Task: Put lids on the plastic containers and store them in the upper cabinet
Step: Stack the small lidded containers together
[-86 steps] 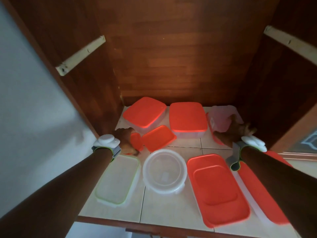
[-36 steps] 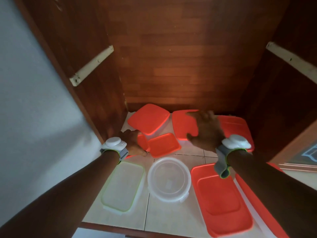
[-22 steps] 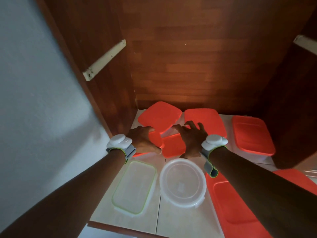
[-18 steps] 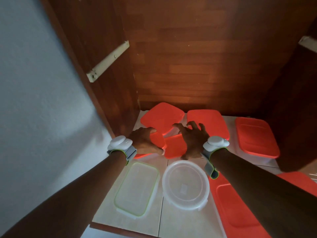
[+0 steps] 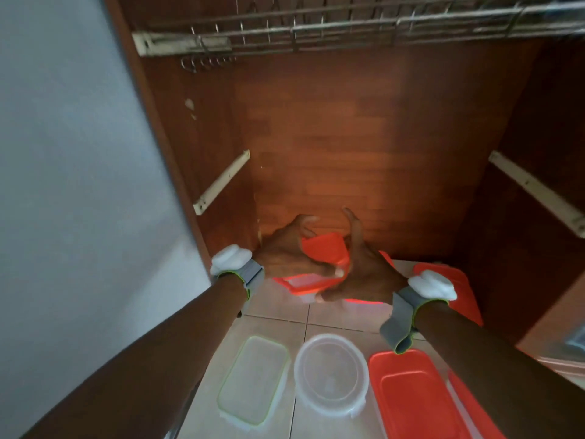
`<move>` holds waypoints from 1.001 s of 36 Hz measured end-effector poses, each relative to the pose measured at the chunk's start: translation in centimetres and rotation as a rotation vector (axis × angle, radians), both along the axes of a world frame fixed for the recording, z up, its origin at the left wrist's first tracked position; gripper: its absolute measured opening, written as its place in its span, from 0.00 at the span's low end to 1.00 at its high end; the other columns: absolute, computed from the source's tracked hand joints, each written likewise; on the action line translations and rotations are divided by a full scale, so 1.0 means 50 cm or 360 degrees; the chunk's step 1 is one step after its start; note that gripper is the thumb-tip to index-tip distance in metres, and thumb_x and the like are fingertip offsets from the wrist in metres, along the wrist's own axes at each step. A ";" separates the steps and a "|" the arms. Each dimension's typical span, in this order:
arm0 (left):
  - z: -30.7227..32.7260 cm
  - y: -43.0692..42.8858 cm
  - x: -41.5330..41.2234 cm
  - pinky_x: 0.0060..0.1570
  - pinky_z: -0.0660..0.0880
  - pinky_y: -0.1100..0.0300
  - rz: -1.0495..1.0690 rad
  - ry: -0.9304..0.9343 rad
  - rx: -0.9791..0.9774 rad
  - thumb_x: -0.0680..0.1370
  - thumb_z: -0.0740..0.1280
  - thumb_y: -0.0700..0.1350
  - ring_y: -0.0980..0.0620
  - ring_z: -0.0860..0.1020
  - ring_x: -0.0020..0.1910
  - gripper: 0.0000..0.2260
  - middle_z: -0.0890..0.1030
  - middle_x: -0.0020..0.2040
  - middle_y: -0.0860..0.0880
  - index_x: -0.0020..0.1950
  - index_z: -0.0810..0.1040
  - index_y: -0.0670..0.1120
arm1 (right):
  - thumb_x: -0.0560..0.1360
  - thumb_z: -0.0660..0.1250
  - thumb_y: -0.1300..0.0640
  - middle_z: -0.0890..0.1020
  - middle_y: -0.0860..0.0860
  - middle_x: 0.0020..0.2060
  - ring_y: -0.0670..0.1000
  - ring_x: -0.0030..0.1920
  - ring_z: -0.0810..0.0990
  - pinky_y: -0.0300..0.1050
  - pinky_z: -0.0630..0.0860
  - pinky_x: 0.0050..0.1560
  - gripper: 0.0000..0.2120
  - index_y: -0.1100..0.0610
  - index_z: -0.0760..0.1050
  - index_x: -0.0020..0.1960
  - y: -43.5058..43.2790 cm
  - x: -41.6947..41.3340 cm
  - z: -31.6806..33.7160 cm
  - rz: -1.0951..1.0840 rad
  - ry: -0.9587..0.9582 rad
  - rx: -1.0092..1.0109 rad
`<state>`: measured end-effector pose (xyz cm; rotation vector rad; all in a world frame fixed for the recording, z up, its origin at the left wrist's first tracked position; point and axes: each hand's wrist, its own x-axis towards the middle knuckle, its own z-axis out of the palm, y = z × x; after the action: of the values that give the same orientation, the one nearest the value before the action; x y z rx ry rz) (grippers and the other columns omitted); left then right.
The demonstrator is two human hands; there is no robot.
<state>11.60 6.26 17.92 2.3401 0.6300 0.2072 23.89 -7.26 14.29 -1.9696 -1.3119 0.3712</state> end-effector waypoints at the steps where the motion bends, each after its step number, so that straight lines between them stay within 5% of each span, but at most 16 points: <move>1: 0.016 -0.013 0.000 0.65 0.73 0.55 -0.0009 -0.0014 0.0001 0.57 0.83 0.58 0.55 0.76 0.61 0.51 0.78 0.61 0.55 0.74 0.61 0.56 | 0.48 0.82 0.43 0.80 0.51 0.57 0.54 0.58 0.80 0.51 0.76 0.62 0.75 0.39 0.27 0.73 -0.013 -0.002 0.013 -0.0007 0.0005 0.0037; 4: 0.057 -0.054 0.003 0.65 0.72 0.56 -0.0021 -0.0098 -0.0121 0.52 0.80 0.67 0.54 0.76 0.63 0.55 0.77 0.63 0.53 0.75 0.60 0.57 | 0.52 0.83 0.44 0.78 0.52 0.63 0.53 0.64 0.76 0.44 0.71 0.65 0.71 0.46 0.36 0.77 -0.050 -0.011 0.041 -0.0003 0.0096 0.0096; 7: 0.105 -0.105 -0.010 0.65 0.67 0.55 0.0335 -0.0316 -0.0433 0.56 0.67 0.79 0.52 0.72 0.67 0.49 0.74 0.67 0.54 0.73 0.64 0.59 | 0.49 0.84 0.46 0.78 0.46 0.57 0.48 0.59 0.78 0.43 0.72 0.63 0.75 0.48 0.33 0.77 -0.092 -0.018 0.068 -0.0042 0.0179 0.0296; 10: 0.125 -0.134 -0.030 0.62 0.73 0.45 0.0821 -0.0336 -0.0814 0.56 0.65 0.80 0.43 0.77 0.62 0.44 0.79 0.63 0.48 0.65 0.74 0.56 | 0.50 0.84 0.48 0.76 0.42 0.53 0.38 0.53 0.79 0.29 0.71 0.58 0.73 0.48 0.34 0.77 -0.135 -0.035 0.097 -0.0059 0.0234 0.0371; 12: 0.125 -0.164 -0.051 0.56 0.78 0.41 0.0716 -0.0076 -0.1152 0.58 0.71 0.75 0.40 0.81 0.55 0.42 0.83 0.58 0.46 0.64 0.75 0.52 | 0.54 0.85 0.58 0.75 0.41 0.53 0.28 0.49 0.77 0.20 0.70 0.51 0.71 0.50 0.35 0.77 -0.160 -0.036 0.100 -0.0019 0.0265 0.0432; 15: 0.111 -0.204 -0.076 0.46 0.82 0.48 0.0539 -0.0038 -0.1519 0.63 0.75 0.66 0.43 0.83 0.48 0.36 0.85 0.52 0.44 0.64 0.76 0.47 | 0.56 0.84 0.61 0.74 0.39 0.57 0.29 0.53 0.76 0.36 0.76 0.61 0.68 0.45 0.36 0.76 -0.199 -0.052 0.109 0.0071 0.0404 0.0389; 17: 0.101 -0.210 -0.079 0.41 0.82 0.52 0.0574 -0.0110 -0.1552 0.64 0.76 0.64 0.45 0.82 0.47 0.33 0.84 0.51 0.44 0.62 0.77 0.47 | 0.55 0.83 0.50 0.76 0.39 0.58 0.37 0.59 0.77 0.49 0.72 0.68 0.62 0.37 0.44 0.74 -0.221 -0.064 0.117 0.0067 0.0579 0.0334; 19: 0.099 -0.226 -0.088 0.37 0.82 0.54 0.0628 -0.0122 -0.1517 0.64 0.76 0.65 0.46 0.82 0.47 0.33 0.84 0.51 0.45 0.61 0.77 0.48 | 0.61 0.75 0.38 0.79 0.43 0.57 0.47 0.59 0.78 0.60 0.72 0.65 0.30 0.28 0.68 0.59 -0.251 -0.086 0.142 0.0030 0.1078 0.0242; 20: 0.101 -0.227 -0.087 0.36 0.81 0.55 0.0636 -0.0104 -0.1487 0.63 0.76 0.65 0.46 0.82 0.47 0.33 0.84 0.51 0.46 0.61 0.77 0.49 | 0.62 0.70 0.32 0.80 0.46 0.56 0.51 0.58 0.79 0.63 0.75 0.59 0.21 0.32 0.75 0.55 -0.249 -0.089 0.155 -0.0022 0.1383 0.0125; 23: 0.101 -0.251 -0.101 0.36 0.81 0.56 0.0677 -0.0074 -0.1432 0.64 0.76 0.65 0.46 0.82 0.49 0.33 0.83 0.56 0.45 0.62 0.76 0.48 | 0.62 0.65 0.25 0.81 0.55 0.57 0.60 0.56 0.81 0.64 0.80 0.49 0.39 0.50 0.76 0.63 -0.249 -0.099 0.160 -0.0192 0.1718 -0.0010; 28: 0.099 -0.267 -0.116 0.51 0.81 0.51 0.0691 -0.0024 -0.1351 0.67 0.74 0.65 0.45 0.81 0.49 0.26 0.82 0.56 0.43 0.55 0.76 0.49 | 0.67 0.70 0.34 0.78 0.54 0.51 0.57 0.45 0.82 0.53 0.84 0.37 0.28 0.52 0.72 0.57 -0.219 -0.140 0.147 -0.0594 0.1627 -0.0044; 31: 0.098 -0.267 -0.135 0.51 0.81 0.50 0.0725 -0.0044 -0.1333 0.67 0.74 0.64 0.46 0.81 0.45 0.26 0.82 0.52 0.44 0.56 0.76 0.49 | 0.70 0.69 0.37 0.78 0.52 0.49 0.55 0.44 0.81 0.50 0.83 0.32 0.25 0.53 0.71 0.57 -0.209 -0.152 0.137 -0.0620 0.1617 -0.0026; 36: 0.087 -0.263 -0.163 0.50 0.80 0.49 0.0756 -0.0045 -0.1360 0.68 0.75 0.63 0.45 0.81 0.43 0.28 0.81 0.52 0.43 0.60 0.74 0.48 | 0.68 0.71 0.37 0.75 0.55 0.60 0.59 0.49 0.80 0.51 0.82 0.34 0.30 0.55 0.70 0.61 -0.190 -0.161 0.113 -0.0586 0.1622 -0.0086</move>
<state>3.44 -6.88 22.25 1.3509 1.0139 0.1411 15.82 -16.76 19.92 -1.6097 -0.2871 1.0446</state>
